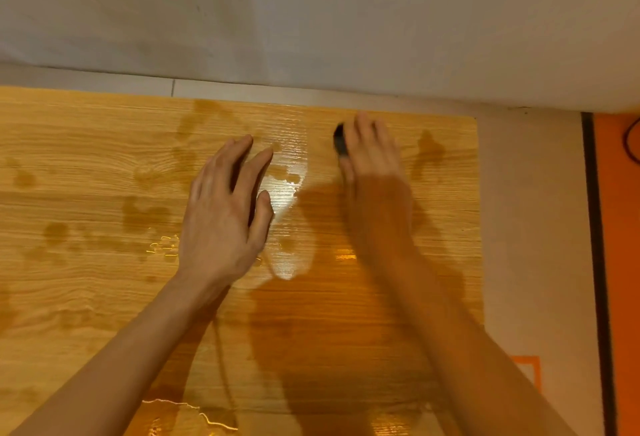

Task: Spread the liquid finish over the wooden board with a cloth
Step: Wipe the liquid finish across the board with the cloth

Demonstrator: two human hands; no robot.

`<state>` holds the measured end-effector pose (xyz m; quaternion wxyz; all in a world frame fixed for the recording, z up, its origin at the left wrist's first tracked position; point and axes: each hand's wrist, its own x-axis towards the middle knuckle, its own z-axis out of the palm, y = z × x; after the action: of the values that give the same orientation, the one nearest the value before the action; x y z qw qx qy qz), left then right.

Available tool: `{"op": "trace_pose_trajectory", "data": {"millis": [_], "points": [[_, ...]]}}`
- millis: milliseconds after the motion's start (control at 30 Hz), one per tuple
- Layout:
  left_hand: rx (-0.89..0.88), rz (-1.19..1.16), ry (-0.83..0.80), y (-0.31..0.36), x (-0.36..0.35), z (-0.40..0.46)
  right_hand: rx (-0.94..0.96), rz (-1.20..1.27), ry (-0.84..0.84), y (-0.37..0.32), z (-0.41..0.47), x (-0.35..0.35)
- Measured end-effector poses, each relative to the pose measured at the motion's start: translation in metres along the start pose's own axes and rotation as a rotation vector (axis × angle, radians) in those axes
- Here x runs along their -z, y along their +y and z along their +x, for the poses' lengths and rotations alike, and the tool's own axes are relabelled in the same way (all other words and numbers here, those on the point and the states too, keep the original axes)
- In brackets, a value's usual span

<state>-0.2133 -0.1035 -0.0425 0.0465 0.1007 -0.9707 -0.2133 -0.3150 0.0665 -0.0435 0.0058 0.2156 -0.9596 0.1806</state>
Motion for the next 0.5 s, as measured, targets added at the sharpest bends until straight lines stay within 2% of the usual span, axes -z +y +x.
{"op": "trace_pose_trajectory", "data": {"millis": [100,200,300,367,500], "points": [[0.002,-0.001,-0.008,-0.001,0.000,-0.001,-0.098,0.051,0.008,0.007,0.041,0.000],[0.002,-0.009,-0.020,0.001,0.000,-0.005,-0.066,0.058,0.061,0.008,-0.023,0.005],[0.002,0.001,-0.023,0.002,-0.001,-0.005,0.011,0.058,-0.005,0.013,-0.086,0.015],[-0.003,0.009,-0.023,0.002,-0.001,-0.004,0.033,0.056,-0.025,0.024,-0.066,0.016],[-0.005,0.013,-0.021,0.001,-0.001,-0.003,-0.113,0.045,-0.012,0.035,0.033,0.017]]}}
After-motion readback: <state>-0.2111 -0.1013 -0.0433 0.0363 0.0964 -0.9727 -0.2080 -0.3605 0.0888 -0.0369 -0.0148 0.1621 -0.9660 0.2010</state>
